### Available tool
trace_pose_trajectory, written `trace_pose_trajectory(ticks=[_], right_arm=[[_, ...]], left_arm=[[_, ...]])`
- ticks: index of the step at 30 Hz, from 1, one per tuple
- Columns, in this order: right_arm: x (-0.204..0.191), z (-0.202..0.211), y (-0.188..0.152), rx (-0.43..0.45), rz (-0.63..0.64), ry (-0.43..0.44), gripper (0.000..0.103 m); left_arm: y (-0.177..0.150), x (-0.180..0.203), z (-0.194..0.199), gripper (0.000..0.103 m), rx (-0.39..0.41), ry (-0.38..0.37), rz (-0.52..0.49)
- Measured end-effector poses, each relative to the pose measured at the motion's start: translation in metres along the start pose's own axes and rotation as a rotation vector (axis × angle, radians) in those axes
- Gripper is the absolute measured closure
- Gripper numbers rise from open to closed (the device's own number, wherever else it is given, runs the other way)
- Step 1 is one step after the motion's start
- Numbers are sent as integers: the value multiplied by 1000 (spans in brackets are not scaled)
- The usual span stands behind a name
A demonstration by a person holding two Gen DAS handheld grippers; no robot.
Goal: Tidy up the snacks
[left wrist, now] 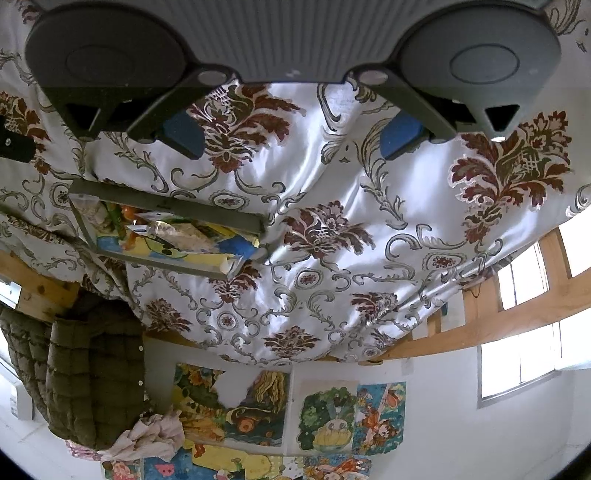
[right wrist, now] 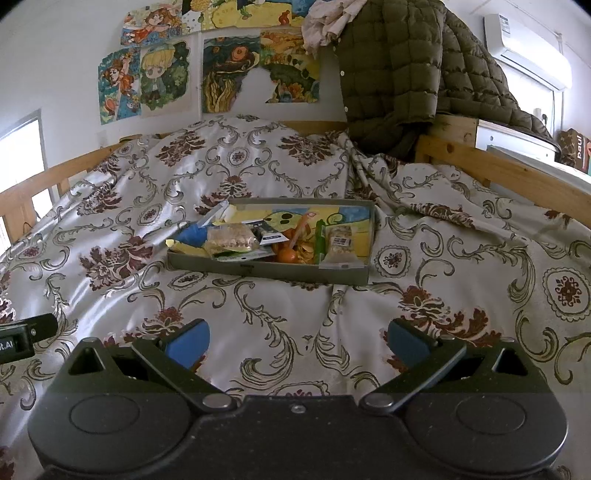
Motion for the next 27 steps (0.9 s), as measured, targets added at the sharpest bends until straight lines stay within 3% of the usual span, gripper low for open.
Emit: trace_pose_trajectory(ticks=[27], right_arm=[[2, -3, -3, -7, 1, -9, 1]], left_arm=[[-6, 7, -1, 0, -2, -15, -16]])
Point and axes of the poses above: each gripper's, at about its wrist camera, not at the fingertips, and z roughly against the way its jaws point, x to its right, y to its top, the point moved 8 cm from there along -z, roughly the way its jaws point, and after that the axes turned 5 degrees about y, right-handed, at the moved point
